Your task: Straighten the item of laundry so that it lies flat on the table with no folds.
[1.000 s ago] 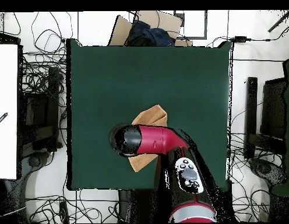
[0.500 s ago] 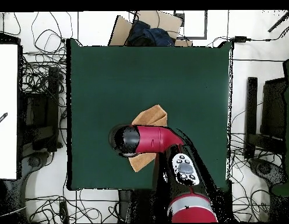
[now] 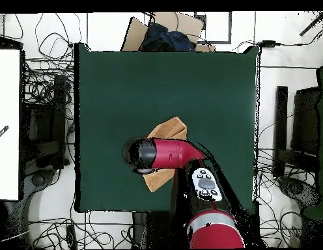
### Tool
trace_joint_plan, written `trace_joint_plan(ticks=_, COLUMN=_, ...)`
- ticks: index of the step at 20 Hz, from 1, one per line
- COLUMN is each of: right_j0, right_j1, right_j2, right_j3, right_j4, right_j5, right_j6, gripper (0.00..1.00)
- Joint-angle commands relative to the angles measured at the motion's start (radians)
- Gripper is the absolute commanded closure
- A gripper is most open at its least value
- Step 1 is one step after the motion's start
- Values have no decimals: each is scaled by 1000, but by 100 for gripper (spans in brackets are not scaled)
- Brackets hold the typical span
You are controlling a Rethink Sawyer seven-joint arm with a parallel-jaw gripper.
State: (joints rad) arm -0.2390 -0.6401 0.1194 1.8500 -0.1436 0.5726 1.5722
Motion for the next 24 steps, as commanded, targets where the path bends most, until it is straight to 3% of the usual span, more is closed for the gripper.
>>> trace_joint_plan(ticks=1, right_j0=10, right_j1=18, right_j2=33, right_j3=-44, right_j4=-50, right_j5=55, right_j6=37, gripper=0)
trace_joint_plan(ticks=24, right_j0=61, right_j1=71, right_j2=-28, right_j3=-63, right_j4=-72, right_j5=-18, right_j6=106, gripper=0)
